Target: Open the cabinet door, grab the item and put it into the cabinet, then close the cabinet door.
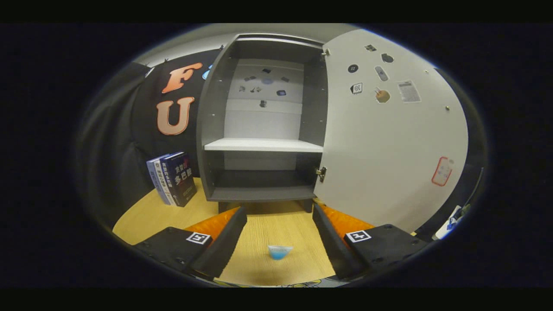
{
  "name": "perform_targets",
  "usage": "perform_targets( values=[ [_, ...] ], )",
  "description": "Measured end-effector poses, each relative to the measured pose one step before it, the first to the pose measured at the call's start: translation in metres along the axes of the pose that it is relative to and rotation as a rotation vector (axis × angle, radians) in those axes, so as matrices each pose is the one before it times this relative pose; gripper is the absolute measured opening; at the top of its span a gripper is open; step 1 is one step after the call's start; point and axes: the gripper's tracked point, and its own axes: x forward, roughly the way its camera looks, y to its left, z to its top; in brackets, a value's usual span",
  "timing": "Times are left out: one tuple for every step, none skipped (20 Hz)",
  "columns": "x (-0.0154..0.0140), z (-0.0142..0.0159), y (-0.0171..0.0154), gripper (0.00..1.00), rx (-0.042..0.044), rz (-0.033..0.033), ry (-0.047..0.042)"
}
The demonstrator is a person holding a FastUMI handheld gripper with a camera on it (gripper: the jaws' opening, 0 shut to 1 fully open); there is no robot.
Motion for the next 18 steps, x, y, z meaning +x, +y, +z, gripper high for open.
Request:
perform_targets(
  values=[
    [0.00535, -0.00971, -0.00046, 0.98, -0.00479, -0.00954, 0.01290],
    [0.00477, -0.00954, -0.00073, 0.98, -0.00296, -0.00832, 0.01457],
    [0.00425, -0.01091, 0.00061, 0.98, -0.00168, -0.00089, 0.02092],
    [0.00372, -0.00936, 0.00002, 0.98, -0.00092, -0.00089, 0.01529],
    [0.00511, -0.00811, -0.00045, 0.98, -0.00140, 0.00041, 0.01404],
    [0.00424, -0.01007, -0.00020, 0.98, -0.00183, 0.00003, 0.01733],
    [0.00590, -0.01092, -0.00009, 0.98, -0.00426, 0.00198, 0.01922],
    [0.00511, -0.01009, 0.00040, 0.98, -0.00460, 0.00256, 0.01905],
    [0.00458, -0.00991, 0.00072, 0.98, -0.00197, 0.00253, 0.01933],
    [0.00452, -0.00986, -0.00032, 0.98, 0.00143, 0.00009, 0.01800],
    [0.00488, -0.00775, 0.00038, 0.98, 0.00553, 0.00271, 0.01478],
    [0.00532, -0.00839, 0.00109, 0.99, 0.00539, 0.00283, 0.01368],
    [0.00554, -0.00822, -0.00119, 0.99, 0.00232, 0.00096, 0.01529],
    [0.00594, -0.00782, -0.00129, 0.99, 0.00297, -0.00245, 0.01453],
    [0.00639, -0.00729, -0.00219, 0.98, 0.00883, -0.00101, 0.01728],
    [0.00429, -0.00919, 0.00081, 0.98, 0.01826, 0.00955, 0.02124],
    [0.00424, -0.00828, 0.00378, 0.98, 0.02215, 0.02193, 0.02083],
    [0.00381, -0.00832, -0.00196, 0.95, 0.01688, -0.00362, 0.02153]
  ],
)
